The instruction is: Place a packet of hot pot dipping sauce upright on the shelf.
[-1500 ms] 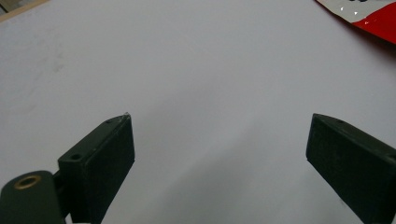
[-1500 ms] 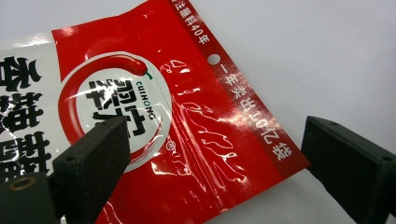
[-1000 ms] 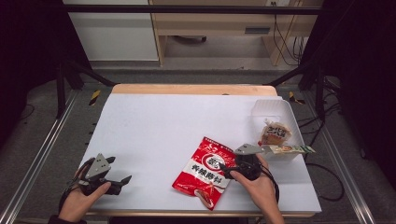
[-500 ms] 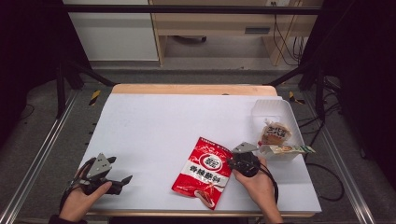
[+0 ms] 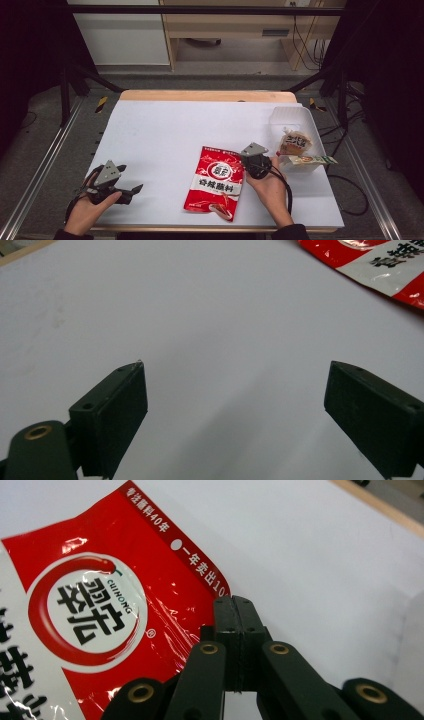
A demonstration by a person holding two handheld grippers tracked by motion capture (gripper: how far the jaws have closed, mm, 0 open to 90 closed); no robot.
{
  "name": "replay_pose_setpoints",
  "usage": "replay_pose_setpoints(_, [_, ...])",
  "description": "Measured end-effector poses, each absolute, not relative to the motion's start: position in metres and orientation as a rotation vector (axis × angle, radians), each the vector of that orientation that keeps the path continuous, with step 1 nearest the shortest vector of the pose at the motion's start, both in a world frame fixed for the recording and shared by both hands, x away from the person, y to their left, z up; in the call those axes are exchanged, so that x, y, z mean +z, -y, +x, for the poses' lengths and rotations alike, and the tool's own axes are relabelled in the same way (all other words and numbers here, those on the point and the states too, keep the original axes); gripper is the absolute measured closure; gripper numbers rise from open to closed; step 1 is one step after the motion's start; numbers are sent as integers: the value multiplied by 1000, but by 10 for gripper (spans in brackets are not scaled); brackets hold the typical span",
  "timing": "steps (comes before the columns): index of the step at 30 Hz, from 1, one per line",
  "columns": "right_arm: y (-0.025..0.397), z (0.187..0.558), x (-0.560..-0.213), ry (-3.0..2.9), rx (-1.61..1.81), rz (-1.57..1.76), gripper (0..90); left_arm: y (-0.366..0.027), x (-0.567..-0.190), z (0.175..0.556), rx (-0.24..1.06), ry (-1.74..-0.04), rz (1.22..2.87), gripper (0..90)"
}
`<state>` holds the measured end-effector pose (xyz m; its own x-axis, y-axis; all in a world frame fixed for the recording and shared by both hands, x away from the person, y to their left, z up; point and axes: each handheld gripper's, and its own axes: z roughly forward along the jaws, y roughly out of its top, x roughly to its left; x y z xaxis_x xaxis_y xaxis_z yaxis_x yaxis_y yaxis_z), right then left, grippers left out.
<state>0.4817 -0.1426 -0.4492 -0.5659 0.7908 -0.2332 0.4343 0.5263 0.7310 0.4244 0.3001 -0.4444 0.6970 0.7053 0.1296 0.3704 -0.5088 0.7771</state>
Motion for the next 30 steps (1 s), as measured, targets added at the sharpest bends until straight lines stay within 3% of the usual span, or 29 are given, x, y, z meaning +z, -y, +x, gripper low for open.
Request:
replay_pose_setpoints(15, [99, 504, -414, -2186, 904, 828, 900, -264, -423, 456, 573, -751, 2202, 100])
replay_pose_setpoints(30, [87, 480, -387, -2197, 1006, 668, 900, -229, -400, 474, 551, -683, 2205, 108])
